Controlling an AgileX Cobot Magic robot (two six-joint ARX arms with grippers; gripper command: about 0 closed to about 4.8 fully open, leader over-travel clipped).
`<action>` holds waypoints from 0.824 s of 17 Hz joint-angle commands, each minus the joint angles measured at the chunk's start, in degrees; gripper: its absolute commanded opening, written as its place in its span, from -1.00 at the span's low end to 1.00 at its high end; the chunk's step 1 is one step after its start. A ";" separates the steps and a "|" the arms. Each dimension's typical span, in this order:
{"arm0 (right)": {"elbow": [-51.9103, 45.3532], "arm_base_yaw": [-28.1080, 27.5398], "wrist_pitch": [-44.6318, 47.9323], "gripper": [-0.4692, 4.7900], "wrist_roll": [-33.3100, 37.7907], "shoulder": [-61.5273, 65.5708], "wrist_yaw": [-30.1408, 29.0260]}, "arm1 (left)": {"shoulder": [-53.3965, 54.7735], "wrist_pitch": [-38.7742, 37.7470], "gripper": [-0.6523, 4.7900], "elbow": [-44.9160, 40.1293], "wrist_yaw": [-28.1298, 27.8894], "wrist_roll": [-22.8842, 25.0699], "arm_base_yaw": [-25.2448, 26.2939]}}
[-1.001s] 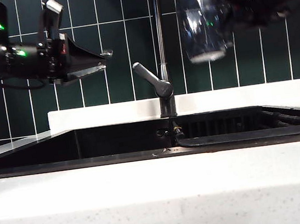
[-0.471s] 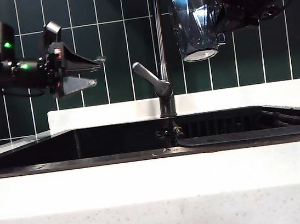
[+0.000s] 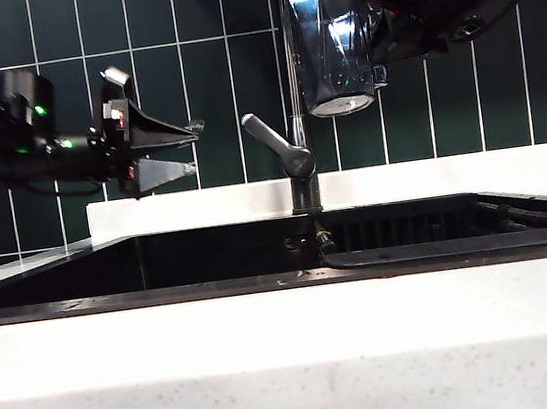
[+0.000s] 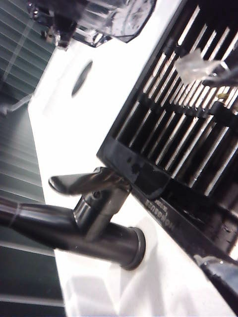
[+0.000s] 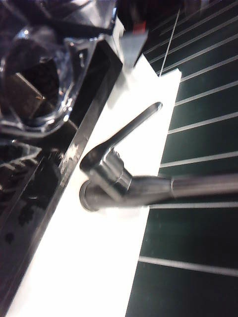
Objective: Pick up the mug next to the sink, go to the faucet to get some water, pour the water into the sink, and finally put the mug back to its place.
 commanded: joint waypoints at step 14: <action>12.50 5.14 0.70 -0.85 4.13 9.20 -3.52 | 9.46 0.02 0.92 16.06 3.58 -3.52 -4.79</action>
